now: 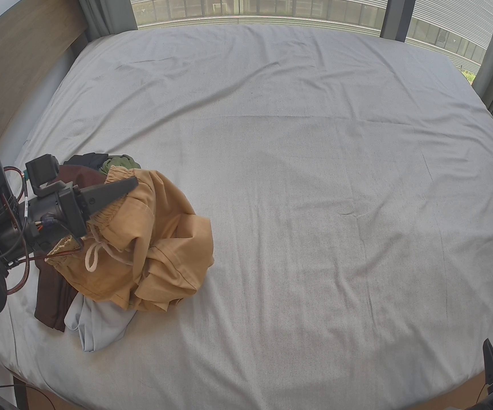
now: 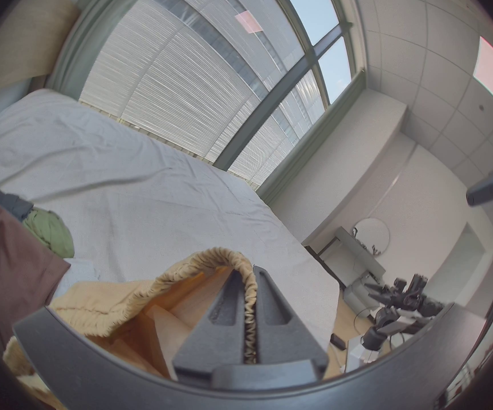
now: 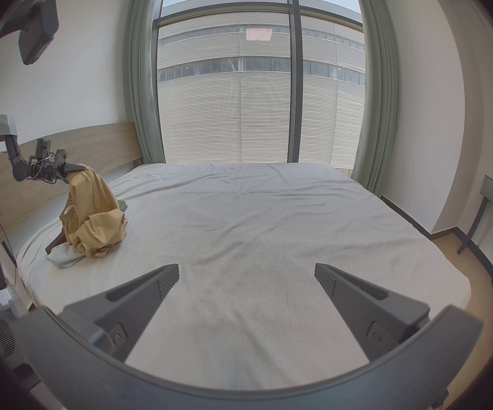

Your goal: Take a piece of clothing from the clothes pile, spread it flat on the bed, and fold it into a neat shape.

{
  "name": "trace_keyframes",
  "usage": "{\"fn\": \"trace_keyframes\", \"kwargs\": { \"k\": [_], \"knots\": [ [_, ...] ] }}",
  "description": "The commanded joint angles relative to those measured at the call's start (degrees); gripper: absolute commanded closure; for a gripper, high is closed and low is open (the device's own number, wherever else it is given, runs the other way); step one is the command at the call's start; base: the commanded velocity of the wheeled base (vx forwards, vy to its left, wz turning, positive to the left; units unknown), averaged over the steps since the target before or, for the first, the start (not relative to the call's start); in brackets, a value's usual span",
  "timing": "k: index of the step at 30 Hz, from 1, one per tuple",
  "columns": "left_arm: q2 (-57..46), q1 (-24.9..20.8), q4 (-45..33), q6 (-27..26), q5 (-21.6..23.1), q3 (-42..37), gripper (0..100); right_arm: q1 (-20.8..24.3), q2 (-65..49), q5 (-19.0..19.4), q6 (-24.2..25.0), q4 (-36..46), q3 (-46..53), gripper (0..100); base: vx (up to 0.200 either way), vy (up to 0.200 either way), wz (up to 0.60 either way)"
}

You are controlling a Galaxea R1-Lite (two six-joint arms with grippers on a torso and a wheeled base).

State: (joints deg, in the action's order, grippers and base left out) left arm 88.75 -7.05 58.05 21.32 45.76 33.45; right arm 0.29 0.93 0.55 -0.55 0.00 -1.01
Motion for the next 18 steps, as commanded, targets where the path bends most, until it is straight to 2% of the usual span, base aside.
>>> {"fn": "trace_keyframes", "kwargs": {
  "k": [1,4,8,9,11,13,18],
  "knots": [
    [1.96,-2.18,0.48,-3.39,-0.24,-0.32,100,-0.03,-0.93,-0.20,0.20,0.09,0.92,0,0.000,0.000,0.00],
    [3.71,-2.80,2.42,-9.63,-0.15,-0.58,100,-0.03,-0.93,-0.20,0.11,0.09,0.92,0,0.000,0.000,0.00],
    [4.77,-3.32,4.61,-10.16,-0.32,-0.67,100,-0.03,-0.93,-0.11,0.11,0.09,0.92,0,0.000,0.000,0.00],
    [4.24,-5.61,4.79,-6.91,-0.85,-0.84,100,-0.03,-0.93,-0.02,0.02,0.09,0.92,0,0.000,0.000,0.00],
    [4.15,-7.28,5.05,-3.83,-1.55,-0.84,100,-0.03,-0.93,-0.11,0.02,0.09,0.92,0,0.000,0.000,0.00],
    [4.59,-10.97,7.08,0.12,-5.07,-0.14,100,-0.03,-0.93,-0.02,0.02,0.09,0.92,0,0.000,0.000,0.00],
    [8.20,-16.51,12.88,1.53,-9.20,2.76,100,-0.03,-0.93,-0.02,0.02,0.09,0.92,0,0.000,0.000,0.00]
  ]
}}
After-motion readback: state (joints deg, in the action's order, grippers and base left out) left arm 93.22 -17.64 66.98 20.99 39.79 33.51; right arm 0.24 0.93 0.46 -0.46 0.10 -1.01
